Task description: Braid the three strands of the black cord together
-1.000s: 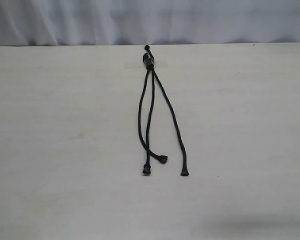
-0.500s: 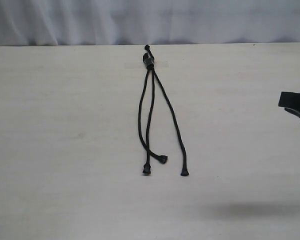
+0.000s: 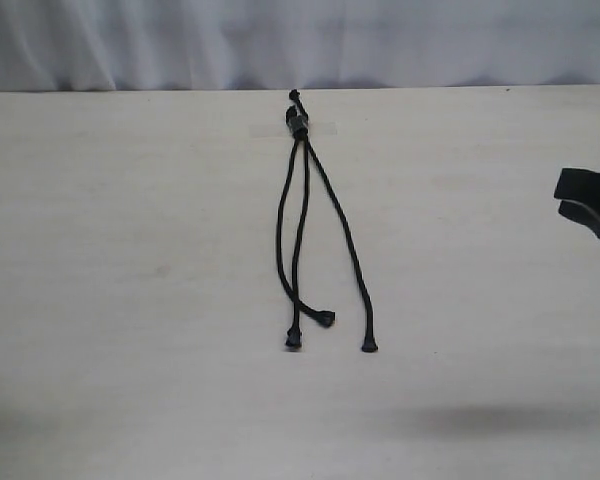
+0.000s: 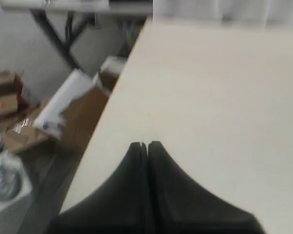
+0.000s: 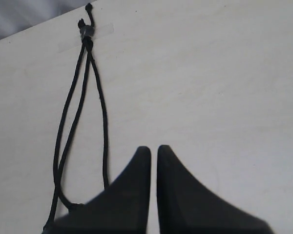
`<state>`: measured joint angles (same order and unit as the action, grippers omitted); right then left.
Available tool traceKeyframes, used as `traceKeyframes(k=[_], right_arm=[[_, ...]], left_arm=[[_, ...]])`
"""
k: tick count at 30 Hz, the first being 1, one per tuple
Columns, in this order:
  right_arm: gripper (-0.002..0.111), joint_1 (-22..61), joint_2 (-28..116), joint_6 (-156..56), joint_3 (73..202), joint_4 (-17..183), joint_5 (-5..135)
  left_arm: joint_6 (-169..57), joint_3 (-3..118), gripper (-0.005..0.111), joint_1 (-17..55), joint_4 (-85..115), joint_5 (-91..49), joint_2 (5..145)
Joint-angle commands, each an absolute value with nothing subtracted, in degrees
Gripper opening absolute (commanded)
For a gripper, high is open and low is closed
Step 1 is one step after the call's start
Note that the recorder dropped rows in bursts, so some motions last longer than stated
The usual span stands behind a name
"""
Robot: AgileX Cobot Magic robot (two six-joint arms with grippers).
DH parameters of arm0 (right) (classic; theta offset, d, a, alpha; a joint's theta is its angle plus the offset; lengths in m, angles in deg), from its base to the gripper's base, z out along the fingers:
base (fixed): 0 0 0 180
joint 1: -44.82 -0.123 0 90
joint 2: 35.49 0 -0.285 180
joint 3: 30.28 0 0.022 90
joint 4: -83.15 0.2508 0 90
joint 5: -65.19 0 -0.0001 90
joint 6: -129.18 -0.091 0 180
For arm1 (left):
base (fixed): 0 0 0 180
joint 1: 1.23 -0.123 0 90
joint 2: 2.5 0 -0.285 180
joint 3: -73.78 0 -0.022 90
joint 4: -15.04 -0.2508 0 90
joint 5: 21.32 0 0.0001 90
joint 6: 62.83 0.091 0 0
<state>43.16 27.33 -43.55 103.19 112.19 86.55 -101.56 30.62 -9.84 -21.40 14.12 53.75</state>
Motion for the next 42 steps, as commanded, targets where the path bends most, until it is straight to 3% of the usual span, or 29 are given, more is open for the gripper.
traceKeyframes(k=[1,5,9,15,19,22,29,38,42], right_arm=[[0.004,43.3,27.4,-38.1,103.7,113.1,86.2],[0.004,43.3,29.6,-30.0,107.3,117.5,93.1],[0.004,43.1,37.1,-30.0,114.7,117.5,104.5],[0.004,30.3,50.6,-36.4,126.0,107.0,105.5],[0.004,18.3,61.9,-48.3,134.7,92.7,105.9],[0.004,13.8,70.6,-53.4,141.1,87.6,106.9],[0.005,11.3,84.3,-53.2,152.5,86.7,113.0],[0.036,11.3,89.9,-55.7,154.5,87.4,110.7],[0.039,10.1,92.9,-59.0,156.7,84.8,111.1]], left_arm=[[-66.5,45.4,0.0,-9.9,10.3,35.9,76.3],[-51.1,48.2,0.0,-7.0,32.1,32.2,89.2],[-50.9,48.0,0.0,1.0,33.7,25.2,95.3],[-52.6,48.0,0.0,9.8,33.6,18.4,96.2],[-56.6,48.0,0.0,10.8,28.7,18.2,96.2],[-62.8,47.8,0.0,10.7,21.6,18.6,96.0],[-67.2,43.7,0.0,10.8,17.2,14.4,94.4],[-67.2,39.0,0.0,10.8,16.6,8.4,94.4],[-67.2,39.0,0.0,10.8,15.7,7.2,94.4]])
